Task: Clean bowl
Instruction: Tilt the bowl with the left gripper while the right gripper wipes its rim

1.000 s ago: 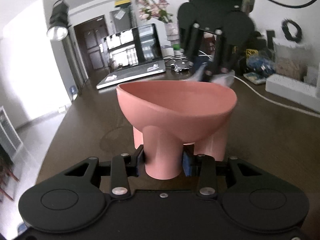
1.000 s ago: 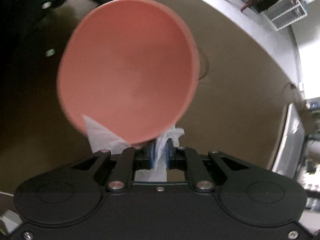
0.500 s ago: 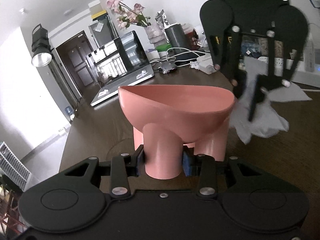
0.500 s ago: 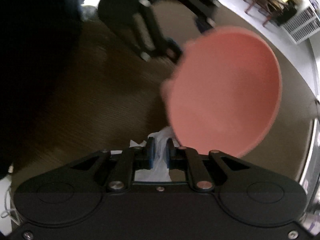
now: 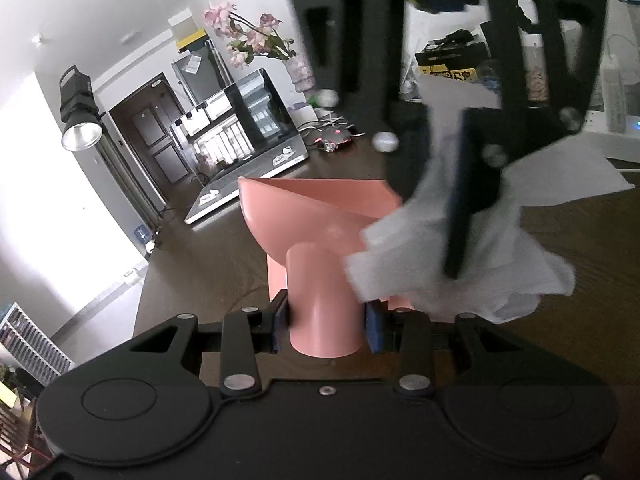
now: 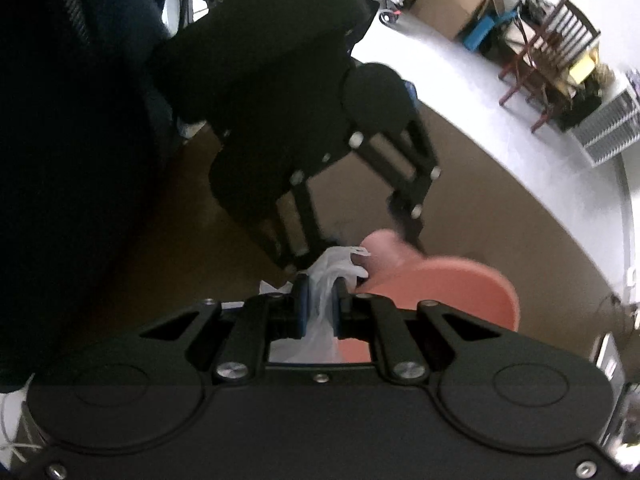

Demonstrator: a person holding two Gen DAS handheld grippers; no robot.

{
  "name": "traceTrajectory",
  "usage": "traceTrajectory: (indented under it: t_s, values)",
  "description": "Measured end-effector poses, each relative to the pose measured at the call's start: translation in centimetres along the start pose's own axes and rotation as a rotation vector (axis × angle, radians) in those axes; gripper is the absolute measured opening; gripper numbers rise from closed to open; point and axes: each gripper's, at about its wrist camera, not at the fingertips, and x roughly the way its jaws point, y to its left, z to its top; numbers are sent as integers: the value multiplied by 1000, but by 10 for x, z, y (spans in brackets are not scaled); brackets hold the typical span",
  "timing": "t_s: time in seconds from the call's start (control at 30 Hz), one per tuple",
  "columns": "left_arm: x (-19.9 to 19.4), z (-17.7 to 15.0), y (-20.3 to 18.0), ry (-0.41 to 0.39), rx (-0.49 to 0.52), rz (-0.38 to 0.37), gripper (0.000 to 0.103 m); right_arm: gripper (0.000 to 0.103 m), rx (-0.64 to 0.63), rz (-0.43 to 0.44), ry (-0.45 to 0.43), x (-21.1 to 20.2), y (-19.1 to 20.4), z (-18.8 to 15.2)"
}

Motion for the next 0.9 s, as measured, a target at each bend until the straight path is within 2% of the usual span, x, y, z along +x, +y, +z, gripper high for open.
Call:
traceTrajectory:
  t_s: [0.23, 0.43, 0.73, 0.9]
  values:
    - [0, -3, -1, 6, 3, 3, 37, 11, -51, -35, -29, -3, -5, 23]
    - [1, -7, -2, 3, 4, 3, 37, 11, -37, -96, -48, 1, -40, 26]
    - [2, 0, 0, 13, 2, 3, 37, 11, 60, -175, -7, 10, -86, 4]
    - [1, -5, 2, 26, -5, 3, 37, 11, 150, -211, 53, 13, -104, -30]
